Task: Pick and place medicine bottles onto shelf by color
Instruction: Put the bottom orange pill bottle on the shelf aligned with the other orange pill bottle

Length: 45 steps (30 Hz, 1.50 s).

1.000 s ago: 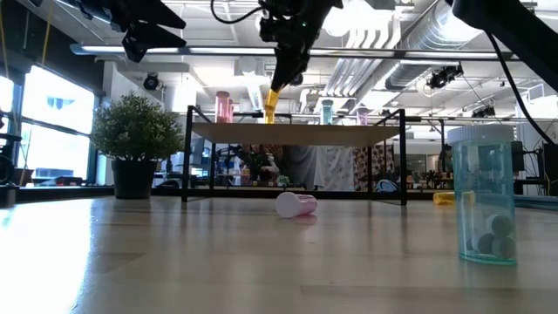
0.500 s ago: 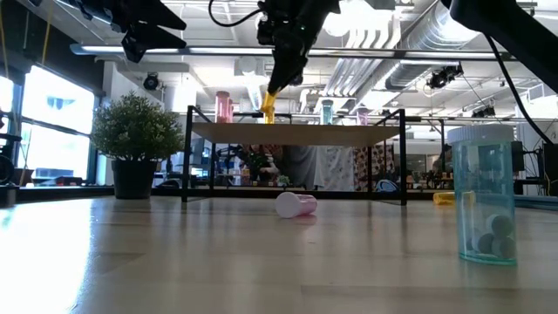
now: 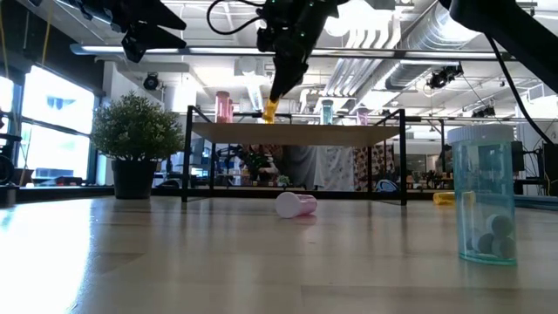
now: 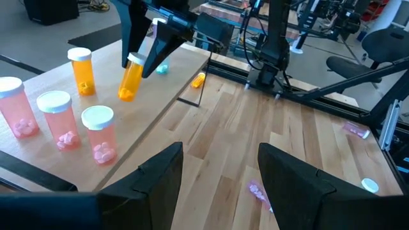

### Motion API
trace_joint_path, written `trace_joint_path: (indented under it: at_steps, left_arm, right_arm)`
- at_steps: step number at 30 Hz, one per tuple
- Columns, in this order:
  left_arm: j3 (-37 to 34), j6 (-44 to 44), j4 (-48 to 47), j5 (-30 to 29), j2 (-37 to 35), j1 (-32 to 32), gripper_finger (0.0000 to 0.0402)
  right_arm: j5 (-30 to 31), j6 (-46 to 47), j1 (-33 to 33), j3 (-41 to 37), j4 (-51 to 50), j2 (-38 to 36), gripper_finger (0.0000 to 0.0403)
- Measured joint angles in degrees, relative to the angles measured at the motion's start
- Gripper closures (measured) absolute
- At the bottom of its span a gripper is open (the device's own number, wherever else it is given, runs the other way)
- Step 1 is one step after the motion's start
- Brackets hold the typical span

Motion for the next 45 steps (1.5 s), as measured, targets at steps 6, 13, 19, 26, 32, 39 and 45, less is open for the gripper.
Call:
trace_joint_path:
  at_steps: [6, 13, 19, 26, 32, 39, 45]
  left_arm:
    - [0.0, 0.0, 0.0, -0.1, 0.0, 0.0, 0.0206]
    - [0.0, 0.0, 0.0, -0.2, 0.0, 0.0, 0.0206]
    - [0.0, 0.0, 0.0, -0.2, 0.0, 0.0, 0.0206]
    - [0.0, 0.0, 0.0, -0.2, 0.0, 0.0, 0.0206]
    - [0.0, 0.0, 0.0, -0.2, 0.0, 0.0, 0.0206]
    - [0.0, 0.0, 0.0, -0.2, 0.0, 0.0, 0.0206]
    - [0.0, 0.0, 0.0, -0.2, 0.0, 0.0, 0.0206]
  right_arm:
    - [0.0, -0.4, 0.0, 0.0, 0.2, 0.9, 0.0291]
    - [0.0, -0.4, 0.0, 0.0, -0.2, 1.0, 0.0291]
    - [1.9, -0.9, 0.0, 0.0, 0.1, 1.0, 0.0291]
    - [1.5, -1.0, 0.0, 0.0, -0.9, 1.0, 0.0291]
    - [1.5, -1.1, 0.0, 0.0, -0.8, 1.0, 0.0291]
    - [1.6, -1.5, 0.0, 0.0, -0.4, 1.2, 0.0291]
    - [1.8, -2.3, 0.0, 0.0, -0.4, 1.2, 0.0291]
